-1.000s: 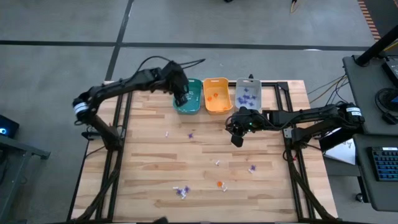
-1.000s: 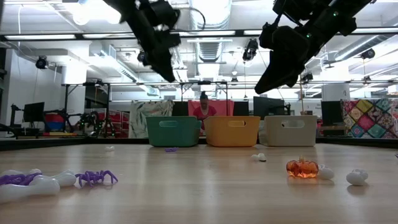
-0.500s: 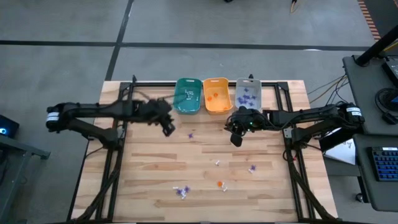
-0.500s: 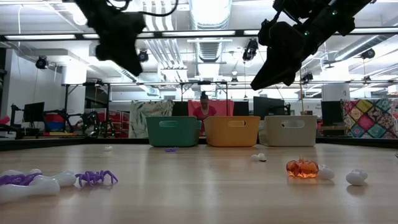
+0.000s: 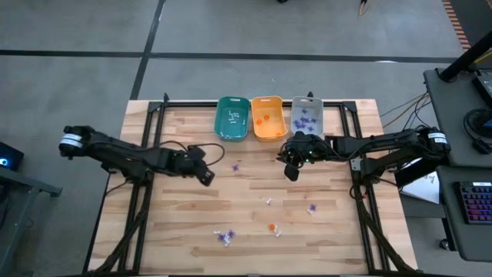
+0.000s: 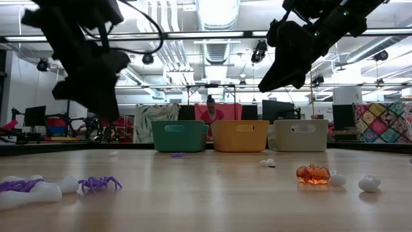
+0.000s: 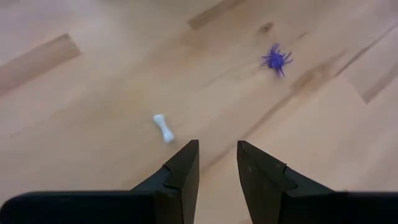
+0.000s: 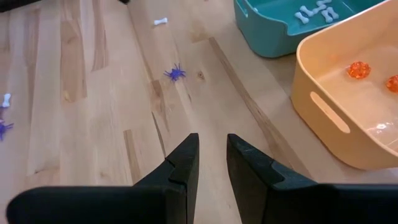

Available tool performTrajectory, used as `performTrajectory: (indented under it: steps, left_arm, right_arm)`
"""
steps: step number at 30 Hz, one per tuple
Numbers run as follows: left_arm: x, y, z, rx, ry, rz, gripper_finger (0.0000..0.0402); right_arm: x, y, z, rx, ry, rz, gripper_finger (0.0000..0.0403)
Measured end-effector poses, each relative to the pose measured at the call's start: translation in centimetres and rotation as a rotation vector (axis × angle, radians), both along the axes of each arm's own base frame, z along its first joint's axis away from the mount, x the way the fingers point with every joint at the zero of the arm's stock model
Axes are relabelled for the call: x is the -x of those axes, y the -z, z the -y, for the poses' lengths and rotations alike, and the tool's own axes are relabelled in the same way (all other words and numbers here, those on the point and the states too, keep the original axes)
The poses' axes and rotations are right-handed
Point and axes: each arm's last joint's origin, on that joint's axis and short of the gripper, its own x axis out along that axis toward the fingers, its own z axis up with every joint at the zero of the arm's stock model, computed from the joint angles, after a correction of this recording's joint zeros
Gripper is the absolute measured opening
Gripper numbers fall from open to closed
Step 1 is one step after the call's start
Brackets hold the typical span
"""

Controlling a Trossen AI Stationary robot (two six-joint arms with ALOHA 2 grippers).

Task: Sort Halloween decoration
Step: Put the white bone toy into the blue bin

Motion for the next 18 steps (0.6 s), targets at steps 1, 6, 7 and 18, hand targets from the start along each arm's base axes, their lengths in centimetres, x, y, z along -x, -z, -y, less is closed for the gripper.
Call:
performTrajectory:
  steps: [1, 6, 7, 18]
  left_arm:
    - [-0.3, 0.5, 0.0, 0.001, -0.005, 0.009, 0.0091]
    - [-1.4, 2.6, 0.1, -0.027, -0.036, -0.029, 0.0105]
    - [-1.7, 2.9, 0.1, -0.042, -0.042, -0.049, 0.0108]
    - [-4.2, 4.6, 0.1, -0.175, -0.038, -0.247, 0.0127]
  right_arm:
    - [0.0, 0.0, 0.0, 0.000, 0.000, 0.000, 0.0073]
    - [0.0, 0.0, 0.0, -0.003, 0.003, 0.003, 0.0073]
    - [0.0, 0.0, 0.0, -0.006, 0.005, 0.007, 0.0073]
    - [-0.2, -0.3, 0.0, -0.003, 0.005, 0.036, 0.0073]
